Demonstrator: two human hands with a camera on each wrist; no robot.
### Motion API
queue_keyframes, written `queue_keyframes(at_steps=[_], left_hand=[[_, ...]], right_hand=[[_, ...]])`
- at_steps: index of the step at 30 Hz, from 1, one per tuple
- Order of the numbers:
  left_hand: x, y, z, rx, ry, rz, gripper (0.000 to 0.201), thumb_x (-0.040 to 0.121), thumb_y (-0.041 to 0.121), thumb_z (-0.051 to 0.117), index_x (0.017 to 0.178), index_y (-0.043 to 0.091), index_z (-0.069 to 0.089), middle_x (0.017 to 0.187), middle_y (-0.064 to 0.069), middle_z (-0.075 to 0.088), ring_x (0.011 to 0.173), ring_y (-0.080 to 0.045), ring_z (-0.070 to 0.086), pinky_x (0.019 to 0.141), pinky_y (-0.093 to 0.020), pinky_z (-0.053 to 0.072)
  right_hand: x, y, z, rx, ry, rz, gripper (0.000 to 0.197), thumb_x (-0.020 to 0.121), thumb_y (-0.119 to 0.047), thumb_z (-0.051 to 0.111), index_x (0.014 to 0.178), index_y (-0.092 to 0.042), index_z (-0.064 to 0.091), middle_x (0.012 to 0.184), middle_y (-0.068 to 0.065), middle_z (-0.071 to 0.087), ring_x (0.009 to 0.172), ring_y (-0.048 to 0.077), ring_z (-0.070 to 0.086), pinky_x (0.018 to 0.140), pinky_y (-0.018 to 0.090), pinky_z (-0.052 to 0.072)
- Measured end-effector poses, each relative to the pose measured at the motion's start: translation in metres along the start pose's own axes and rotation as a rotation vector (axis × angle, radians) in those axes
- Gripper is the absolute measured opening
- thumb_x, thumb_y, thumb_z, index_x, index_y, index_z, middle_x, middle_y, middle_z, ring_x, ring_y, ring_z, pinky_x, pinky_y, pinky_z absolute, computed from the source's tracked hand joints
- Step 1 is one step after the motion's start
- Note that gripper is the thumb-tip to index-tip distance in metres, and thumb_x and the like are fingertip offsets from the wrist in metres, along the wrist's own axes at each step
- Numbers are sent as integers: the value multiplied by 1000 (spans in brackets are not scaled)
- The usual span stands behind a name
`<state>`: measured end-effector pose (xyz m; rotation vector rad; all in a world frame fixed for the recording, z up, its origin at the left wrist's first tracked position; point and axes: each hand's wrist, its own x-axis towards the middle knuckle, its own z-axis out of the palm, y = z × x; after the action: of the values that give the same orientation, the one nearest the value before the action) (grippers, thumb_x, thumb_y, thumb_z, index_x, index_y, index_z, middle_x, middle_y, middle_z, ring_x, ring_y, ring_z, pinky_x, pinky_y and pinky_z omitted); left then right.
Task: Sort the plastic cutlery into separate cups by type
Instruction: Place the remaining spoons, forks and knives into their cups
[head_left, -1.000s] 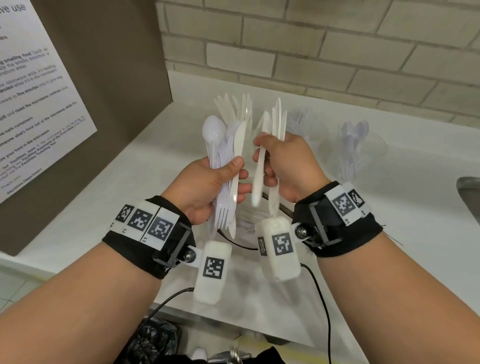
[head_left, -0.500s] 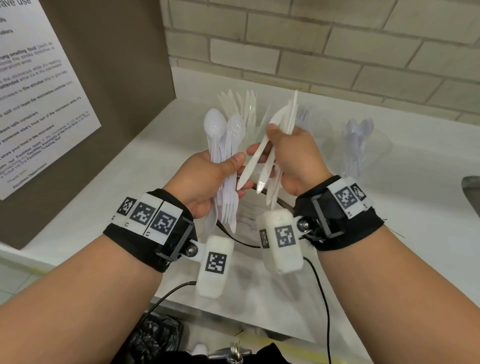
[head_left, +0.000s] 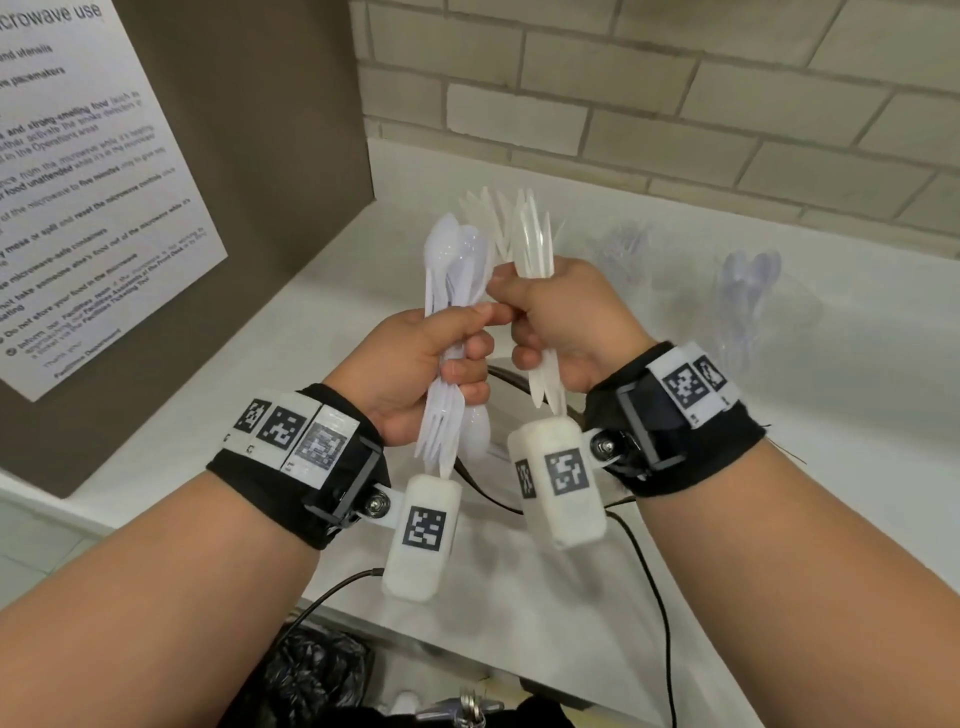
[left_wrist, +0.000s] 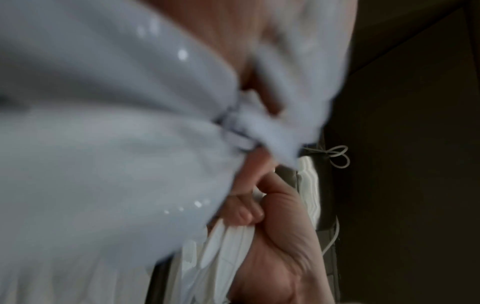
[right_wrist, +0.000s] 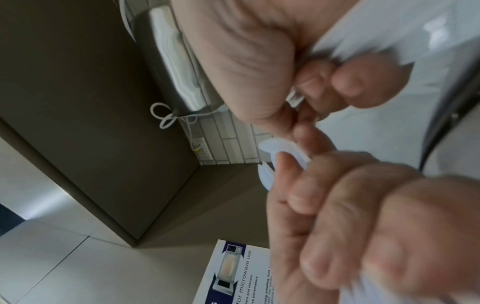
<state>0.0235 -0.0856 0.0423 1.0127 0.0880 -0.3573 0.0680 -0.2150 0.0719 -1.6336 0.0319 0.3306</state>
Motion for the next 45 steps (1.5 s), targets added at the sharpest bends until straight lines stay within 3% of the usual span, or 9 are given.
queue_keyframes(at_steps=[10,17,23,27,31,34,37,41,45], left_hand=[[6,5,-2,-75,-49,-30,33,98,23,41,121,5,57,82,-9,67,51,-10,55,53,-23,49],[7,3,6,28,123,-25,22,100,17,44,99,1,59,92,-19,73,78,-27,74,66,-33,61],[6,1,5,155,254,-15,16,98,19,51,90,6,56,63,-5,62,53,-15,62,79,-45,58],[7,1,3,258,295,-23,16,98,22,53,93,7,58,60,-1,58,50,-13,55,88,-54,52],[6,3,0,340,340,-14,18,97,24,54,93,7,59,64,-2,59,51,-12,57,86,-54,53],[4,9,-4,338,317,-30,18,96,23,55,93,6,59,63,-3,57,50,-14,54,81,-53,57],[1,13,-8,306,272,-43,18,96,22,55,93,5,58,62,-4,54,48,-15,51,75,-46,58],[3,14,-10,288,267,-47,18,97,22,54,94,5,58,62,-4,53,48,-15,50,73,-43,58],[7,15,-10,266,279,-50,17,97,22,54,91,7,59,62,-4,53,48,-15,50,63,-36,55]], right_hand=[[2,6,-9,166,-125,85,9,93,-17,61,97,-9,58,58,1,61,42,12,41,36,18,30],[7,-1,-14,186,140,-67,7,99,-12,43,96,-11,50,83,12,72,40,12,36,40,21,30],[30,-36,-48,186,393,-233,13,99,-12,39,108,-16,48,71,1,63,62,15,57,53,27,45],[66,-60,-49,169,405,-290,15,99,-12,34,106,-20,46,77,2,55,50,16,54,56,30,52],[112,-60,-30,52,381,-441,23,96,-11,40,114,-22,46,92,2,54,61,14,48,54,24,47],[136,-56,-20,77,355,-539,24,92,-7,40,106,-26,44,86,4,54,60,12,47,56,22,44],[159,-48,-16,105,336,-600,22,94,-10,40,108,-27,42,92,7,54,71,15,51,66,24,47],[182,-22,-12,14,265,-556,22,91,-14,43,103,-33,44,89,5,55,75,18,56,73,27,47],[194,-1,-17,-85,238,-407,28,85,-16,64,108,-26,52,86,-9,55,79,9,56,79,24,46]])
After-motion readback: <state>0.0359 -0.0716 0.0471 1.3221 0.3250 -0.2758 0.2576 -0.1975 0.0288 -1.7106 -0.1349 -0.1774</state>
